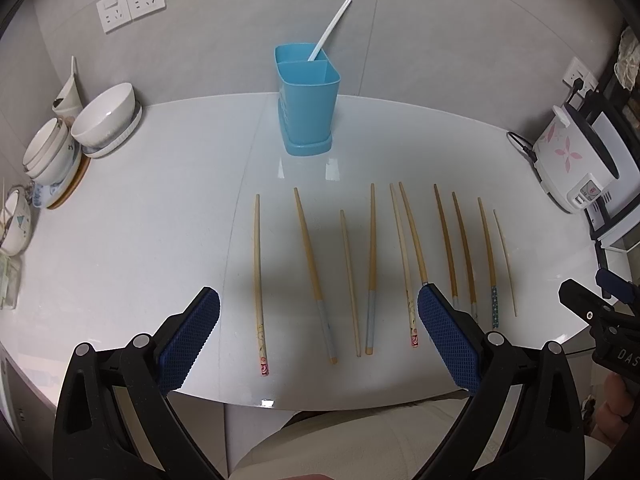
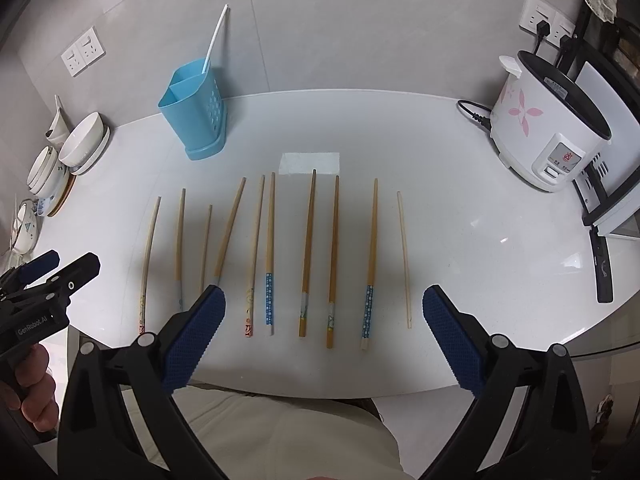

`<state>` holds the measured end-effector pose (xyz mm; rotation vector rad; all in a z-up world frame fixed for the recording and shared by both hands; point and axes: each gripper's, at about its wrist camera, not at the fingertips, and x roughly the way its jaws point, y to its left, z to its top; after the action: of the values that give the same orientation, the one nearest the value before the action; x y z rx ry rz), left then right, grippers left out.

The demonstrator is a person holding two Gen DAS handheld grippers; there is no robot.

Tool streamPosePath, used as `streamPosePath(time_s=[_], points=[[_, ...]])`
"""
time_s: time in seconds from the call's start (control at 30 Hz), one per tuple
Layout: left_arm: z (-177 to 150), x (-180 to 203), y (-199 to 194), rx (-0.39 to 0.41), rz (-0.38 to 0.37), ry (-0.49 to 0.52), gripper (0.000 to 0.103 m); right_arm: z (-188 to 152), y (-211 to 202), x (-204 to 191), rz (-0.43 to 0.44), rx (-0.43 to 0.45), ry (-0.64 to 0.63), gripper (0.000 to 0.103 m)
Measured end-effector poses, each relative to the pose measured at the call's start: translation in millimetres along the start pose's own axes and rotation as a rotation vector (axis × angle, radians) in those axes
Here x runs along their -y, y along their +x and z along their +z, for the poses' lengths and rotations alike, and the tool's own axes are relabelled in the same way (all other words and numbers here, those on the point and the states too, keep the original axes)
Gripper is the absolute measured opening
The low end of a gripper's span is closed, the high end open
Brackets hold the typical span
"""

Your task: Organize utensils

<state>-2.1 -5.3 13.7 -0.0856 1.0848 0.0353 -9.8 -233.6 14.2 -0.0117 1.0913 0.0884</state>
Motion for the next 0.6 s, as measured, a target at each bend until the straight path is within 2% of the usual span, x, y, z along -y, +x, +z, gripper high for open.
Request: streamPosePath(time_s=[0.6], points=[[-10,-10,5,0.007,0.009,-0.007,0.097,1,0,-5,0.016,0.003,-0.008,0.095]])
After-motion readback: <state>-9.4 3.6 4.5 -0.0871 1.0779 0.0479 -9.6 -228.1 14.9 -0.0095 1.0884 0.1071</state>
